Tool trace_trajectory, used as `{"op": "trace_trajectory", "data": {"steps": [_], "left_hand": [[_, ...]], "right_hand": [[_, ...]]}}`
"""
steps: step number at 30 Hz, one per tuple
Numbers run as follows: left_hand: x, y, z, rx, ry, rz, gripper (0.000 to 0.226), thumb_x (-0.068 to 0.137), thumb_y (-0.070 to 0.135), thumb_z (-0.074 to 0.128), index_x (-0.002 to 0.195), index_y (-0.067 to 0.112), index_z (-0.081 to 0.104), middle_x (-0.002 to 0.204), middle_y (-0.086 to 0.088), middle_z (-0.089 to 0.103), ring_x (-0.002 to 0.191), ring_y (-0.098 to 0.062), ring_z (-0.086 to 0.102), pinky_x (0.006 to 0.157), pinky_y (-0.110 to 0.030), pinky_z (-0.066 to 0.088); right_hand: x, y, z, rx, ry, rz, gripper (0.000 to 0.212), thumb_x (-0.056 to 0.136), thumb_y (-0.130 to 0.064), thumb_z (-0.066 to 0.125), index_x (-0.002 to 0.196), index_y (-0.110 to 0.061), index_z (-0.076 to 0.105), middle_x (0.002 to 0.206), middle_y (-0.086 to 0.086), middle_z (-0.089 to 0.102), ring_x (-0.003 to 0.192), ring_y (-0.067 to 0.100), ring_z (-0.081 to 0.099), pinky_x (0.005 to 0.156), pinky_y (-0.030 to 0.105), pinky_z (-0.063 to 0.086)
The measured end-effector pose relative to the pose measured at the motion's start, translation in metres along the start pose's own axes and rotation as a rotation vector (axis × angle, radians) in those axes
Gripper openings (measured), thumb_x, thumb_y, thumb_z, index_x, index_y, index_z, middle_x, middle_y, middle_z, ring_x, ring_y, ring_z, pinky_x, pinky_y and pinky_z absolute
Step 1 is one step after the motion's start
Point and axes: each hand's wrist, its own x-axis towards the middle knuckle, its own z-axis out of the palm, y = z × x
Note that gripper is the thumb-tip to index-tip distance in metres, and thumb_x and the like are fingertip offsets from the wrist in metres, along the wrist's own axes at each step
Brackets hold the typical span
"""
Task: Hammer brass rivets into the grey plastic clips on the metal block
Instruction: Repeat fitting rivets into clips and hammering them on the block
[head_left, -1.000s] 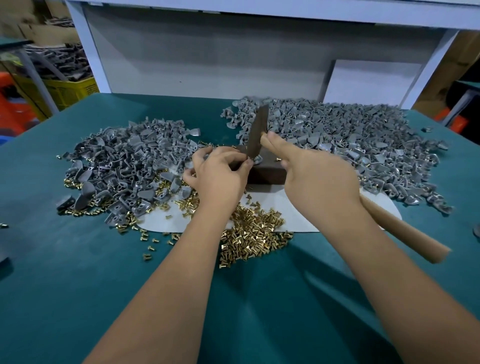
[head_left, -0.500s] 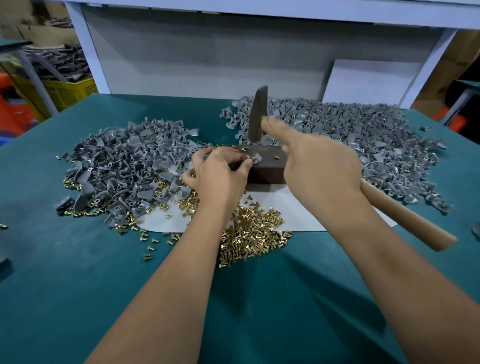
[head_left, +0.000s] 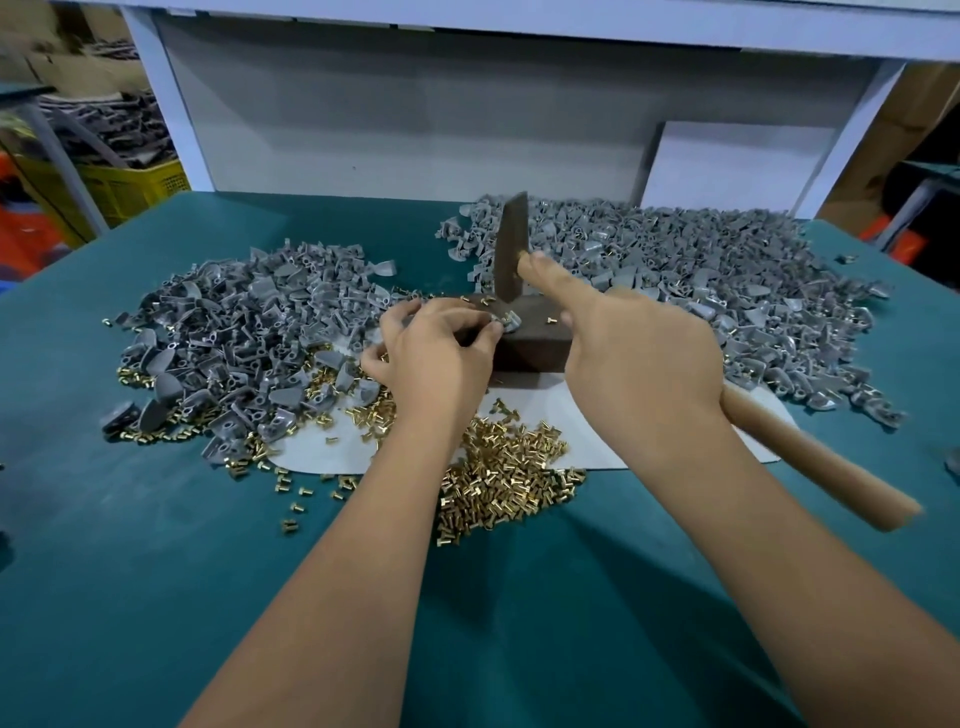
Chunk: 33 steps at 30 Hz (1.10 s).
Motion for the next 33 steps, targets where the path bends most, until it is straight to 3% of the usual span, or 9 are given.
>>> {"op": "trace_trajectory", "data": {"steps": [3, 7, 11, 15, 18, 22, 26, 30, 33], "left_hand": [[0.000, 0.000, 0.000, -0.006, 0.013, 0.005, 0.011, 0.086, 0.047, 0.069, 0.086, 0.038, 0.076, 0.113, 0.027, 0.064, 0.130, -0.010, 0.027, 0.100, -0.045, 0.016], [-0.001, 0.002, -0.002, 0.000, 0.004, 0.007, 0.011, 0.086, 0.047, 0.069, 0.084, 0.039, 0.076, 0.112, 0.029, 0.064, 0.129, -0.010, 0.028, 0.098, -0.043, 0.016], [0.000, 0.003, -0.001, 0.029, 0.001, 0.007, 0.010, 0.085, 0.049, 0.069, 0.084, 0.041, 0.075, 0.113, 0.029, 0.063, 0.128, -0.011, 0.029, 0.090, -0.036, 0.012], [0.001, 0.002, 0.000, 0.005, 0.002, -0.007, 0.010, 0.084, 0.049, 0.070, 0.083, 0.040, 0.075, 0.113, 0.029, 0.063, 0.129, -0.010, 0.029, 0.094, -0.038, 0.013], [0.000, 0.001, -0.001, 0.034, 0.005, 0.022, 0.012, 0.085, 0.048, 0.069, 0.087, 0.038, 0.076, 0.114, 0.028, 0.063, 0.130, -0.012, 0.029, 0.092, -0.036, 0.013], [-0.001, 0.001, -0.002, 0.035, -0.018, 0.037, 0.014, 0.087, 0.049, 0.067, 0.090, 0.038, 0.074, 0.118, 0.028, 0.061, 0.130, -0.012, 0.027, 0.091, -0.036, 0.011], [0.002, 0.001, -0.003, 0.011, -0.078, 0.034, 0.011, 0.090, 0.042, 0.065, 0.092, 0.036, 0.074, 0.125, 0.022, 0.059, 0.132, -0.010, 0.025, 0.101, -0.037, 0.011], [0.003, 0.004, -0.007, -0.038, -0.107, 0.042, 0.013, 0.092, 0.034, 0.064, 0.091, 0.029, 0.075, 0.122, 0.020, 0.060, 0.134, -0.011, 0.023, 0.107, -0.036, 0.007], [0.002, 0.006, -0.010, -0.093, -0.118, 0.037, 0.011, 0.092, 0.031, 0.064, 0.086, 0.031, 0.073, 0.113, 0.024, 0.058, 0.134, -0.010, 0.022, 0.106, -0.033, 0.006]], "right_hand": [[-0.006, -0.001, 0.004, -0.015, -0.010, 0.006, 0.071, 0.095, -0.018, 0.049, 0.144, -0.054, 0.012, 0.073, 0.001, 0.045, 0.046, 0.019, 0.028, 0.042, 0.024, 0.015], [-0.007, 0.002, 0.005, -0.009, -0.003, 0.034, 0.072, 0.095, -0.017, 0.049, 0.144, -0.054, 0.011, 0.071, 0.000, 0.043, 0.047, 0.019, 0.032, 0.042, 0.024, 0.015], [-0.006, 0.002, 0.008, 0.024, -0.029, 0.012, 0.072, 0.096, -0.016, 0.047, 0.143, -0.055, 0.011, 0.078, 0.002, 0.056, 0.047, 0.020, 0.036, 0.042, 0.025, 0.018], [-0.004, -0.001, 0.009, 0.003, 0.016, 0.009, 0.072, 0.095, -0.017, 0.048, 0.143, -0.055, 0.010, 0.071, 0.000, 0.048, 0.045, 0.017, 0.032, 0.041, 0.024, 0.017], [0.004, 0.004, 0.013, 0.025, 0.006, -0.015, 0.070, 0.094, -0.016, 0.049, 0.141, -0.056, 0.014, 0.081, 0.000, 0.063, 0.054, 0.023, 0.046, 0.043, 0.024, 0.021], [0.020, 0.016, 0.018, 0.193, 0.071, 0.126, 0.057, 0.100, -0.021, 0.041, 0.139, -0.054, 0.017, 0.095, 0.004, 0.067, 0.063, 0.023, 0.048, 0.046, 0.027, 0.026], [0.020, 0.038, 0.029, 0.388, 0.059, 0.365, 0.039, 0.100, -0.026, 0.040, 0.135, -0.043, 0.042, 0.111, 0.002, 0.066, 0.077, 0.027, 0.053, 0.055, 0.031, 0.032], [0.008, 0.059, 0.039, 0.455, -0.068, 0.481, 0.025, 0.099, -0.033, 0.042, 0.121, -0.028, 0.054, 0.101, 0.004, 0.066, 0.074, 0.028, 0.051, 0.059, 0.035, 0.040], [0.003, 0.066, 0.043, 0.391, -0.186, 0.524, 0.021, 0.095, -0.026, 0.046, 0.111, -0.021, 0.058, 0.083, 0.005, 0.061, 0.072, 0.031, 0.055, 0.056, 0.032, 0.038]]}}
